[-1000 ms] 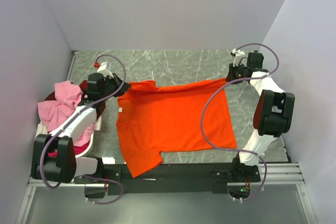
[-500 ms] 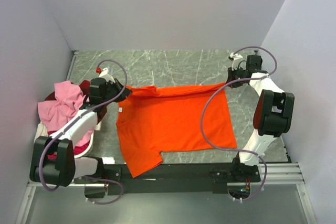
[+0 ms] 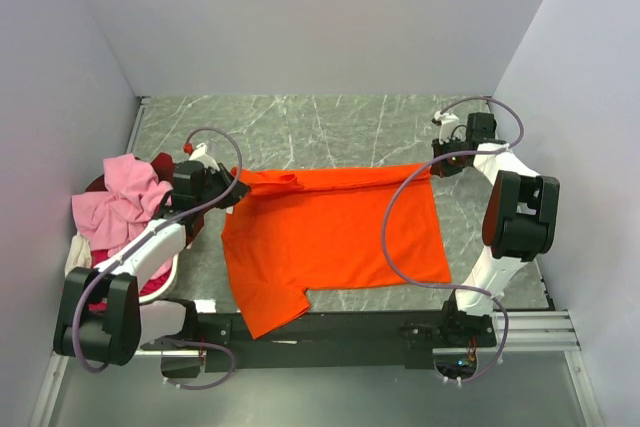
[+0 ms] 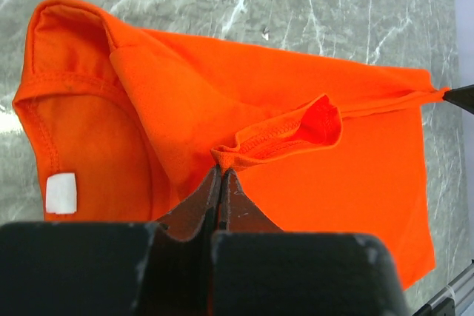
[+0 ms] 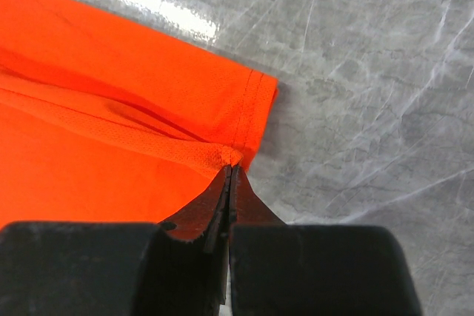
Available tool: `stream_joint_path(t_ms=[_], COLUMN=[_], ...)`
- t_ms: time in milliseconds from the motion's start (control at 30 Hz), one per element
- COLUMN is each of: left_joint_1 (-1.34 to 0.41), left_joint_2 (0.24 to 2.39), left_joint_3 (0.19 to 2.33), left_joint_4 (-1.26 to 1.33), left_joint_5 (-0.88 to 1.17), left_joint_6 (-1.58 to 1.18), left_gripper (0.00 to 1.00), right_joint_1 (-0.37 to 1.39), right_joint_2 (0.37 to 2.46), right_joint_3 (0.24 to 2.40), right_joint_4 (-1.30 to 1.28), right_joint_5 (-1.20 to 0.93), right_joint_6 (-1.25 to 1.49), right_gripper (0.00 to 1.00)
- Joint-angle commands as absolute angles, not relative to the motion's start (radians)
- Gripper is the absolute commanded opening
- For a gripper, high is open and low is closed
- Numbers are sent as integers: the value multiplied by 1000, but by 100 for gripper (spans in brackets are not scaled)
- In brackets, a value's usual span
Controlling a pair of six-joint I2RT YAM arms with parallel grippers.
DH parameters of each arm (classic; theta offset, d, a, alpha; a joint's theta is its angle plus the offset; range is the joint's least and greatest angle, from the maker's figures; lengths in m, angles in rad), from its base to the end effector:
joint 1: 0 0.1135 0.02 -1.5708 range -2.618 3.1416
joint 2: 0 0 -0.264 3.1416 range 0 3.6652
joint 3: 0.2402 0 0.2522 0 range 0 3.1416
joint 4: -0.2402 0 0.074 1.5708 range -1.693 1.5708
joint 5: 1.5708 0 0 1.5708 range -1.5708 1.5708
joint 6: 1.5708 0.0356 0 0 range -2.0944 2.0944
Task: Fold and stack the t-shirts
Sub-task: Fold the tshirt
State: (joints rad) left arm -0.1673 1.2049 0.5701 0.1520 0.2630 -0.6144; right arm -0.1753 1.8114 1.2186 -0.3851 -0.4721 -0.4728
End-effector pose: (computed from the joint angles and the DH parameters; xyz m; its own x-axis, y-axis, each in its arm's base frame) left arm 0.2493 -0.0515 0.2128 -0.5976 -0.4636 -0.6541 0.0530 0.7912 -0.6092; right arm 0.3757 -0.0501 0.1951 -0.6838 -0.2908 -0.6692 -0.4563 0.8861 0.0813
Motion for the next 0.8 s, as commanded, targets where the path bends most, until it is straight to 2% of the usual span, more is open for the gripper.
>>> stream_joint_path(t_ms=[0, 100, 133, 167, 267, 300, 367, 567, 667, 767], left_joint_1=[-172, -172, -172, -172, -172, -172, -172, -172, -172, -172], left_joint_2=[1163, 1152, 1152, 1157, 1167, 1169, 1172, 1155, 1115, 1048], left_joint_3=[552, 532, 528, 526, 517, 517, 517, 506, 477, 443], left_joint_4=[161, 160, 161, 163, 173, 172, 167, 137, 120, 78], left_joint_5=[244, 235, 232, 236, 241, 241, 241, 245, 248, 271], left_joint_6=[-629, -630, -635, -635, -643, -643, -643, -653, -681, -729], left_gripper=[0, 0, 0, 0, 1, 0, 0, 5, 16, 41], right_joint_1=[-184, -186, -186, -190, -212, -224, -233, -236, -236, -235], right_joint_2=[1783, 1766, 1760, 1744, 1706, 1680, 1652, 1575, 1562, 1554], right_joint_3=[1206, 1177, 1167, 1149, 1118, 1112, 1097, 1069, 1065, 1063], right_joint_4=[-397, -416, -420, -428, -434, -439, -442, -449, -449, -452], right_joint_5=[-446, -425, -404, -394, -411, -422, -448, -531, -575, -598], right_joint_6=[-528, -584, -600, -623, -641, -647, -647, -597, -571, -555], right_gripper=[0, 5, 9, 24, 49, 52, 55, 56, 56, 56])
